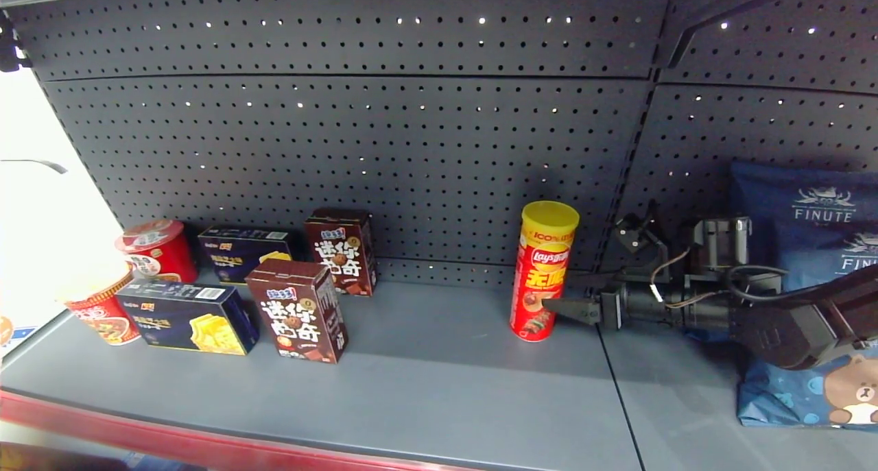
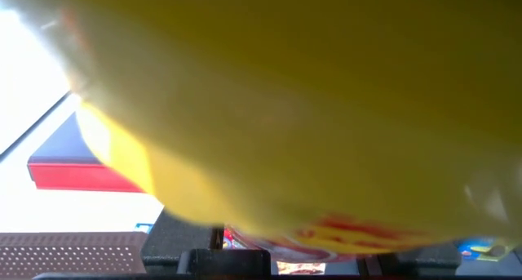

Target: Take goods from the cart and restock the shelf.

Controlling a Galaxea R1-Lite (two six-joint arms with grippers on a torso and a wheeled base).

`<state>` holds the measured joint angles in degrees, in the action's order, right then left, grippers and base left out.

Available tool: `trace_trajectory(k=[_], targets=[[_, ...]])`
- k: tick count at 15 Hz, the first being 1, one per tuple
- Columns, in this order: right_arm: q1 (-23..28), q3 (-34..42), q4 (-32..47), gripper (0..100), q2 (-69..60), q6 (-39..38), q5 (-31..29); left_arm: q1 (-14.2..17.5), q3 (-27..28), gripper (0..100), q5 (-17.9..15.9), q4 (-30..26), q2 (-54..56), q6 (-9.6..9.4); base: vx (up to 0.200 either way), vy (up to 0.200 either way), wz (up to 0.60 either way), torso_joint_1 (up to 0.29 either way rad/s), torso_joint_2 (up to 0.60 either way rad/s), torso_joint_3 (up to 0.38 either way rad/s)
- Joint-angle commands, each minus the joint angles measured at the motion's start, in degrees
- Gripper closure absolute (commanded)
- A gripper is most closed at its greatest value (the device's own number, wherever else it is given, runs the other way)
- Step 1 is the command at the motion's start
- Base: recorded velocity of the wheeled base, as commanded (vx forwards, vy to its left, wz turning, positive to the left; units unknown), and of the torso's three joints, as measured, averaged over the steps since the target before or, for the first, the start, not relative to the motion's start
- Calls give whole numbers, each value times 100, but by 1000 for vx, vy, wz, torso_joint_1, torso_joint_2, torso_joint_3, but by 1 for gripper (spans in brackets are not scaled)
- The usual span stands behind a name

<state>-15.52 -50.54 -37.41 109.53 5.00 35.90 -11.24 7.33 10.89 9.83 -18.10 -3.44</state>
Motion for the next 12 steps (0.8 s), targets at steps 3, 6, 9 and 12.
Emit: trace_trajectory(k=[3, 6, 9, 12], targets=[[-127, -175, -267, 0, 411, 1, 119, -1, -21, 100, 1, 2, -9, 1, 0, 0, 0, 0, 0, 0], [-224, -509, -267, 0, 710, -8, 128, 25, 14, 100, 19, -156, 52, 1, 0, 0, 0, 0, 0, 0], [-294, -755, -267, 0, 947, -34, 128, 17, 155, 100, 19, -851, 439, -8, 0, 0, 0, 0, 0, 0], [-294, -703, -267, 100, 886, -34, 49, 34, 261, 100, 19, -1255, 729, -17, 0, 0, 0, 0, 0, 0]])
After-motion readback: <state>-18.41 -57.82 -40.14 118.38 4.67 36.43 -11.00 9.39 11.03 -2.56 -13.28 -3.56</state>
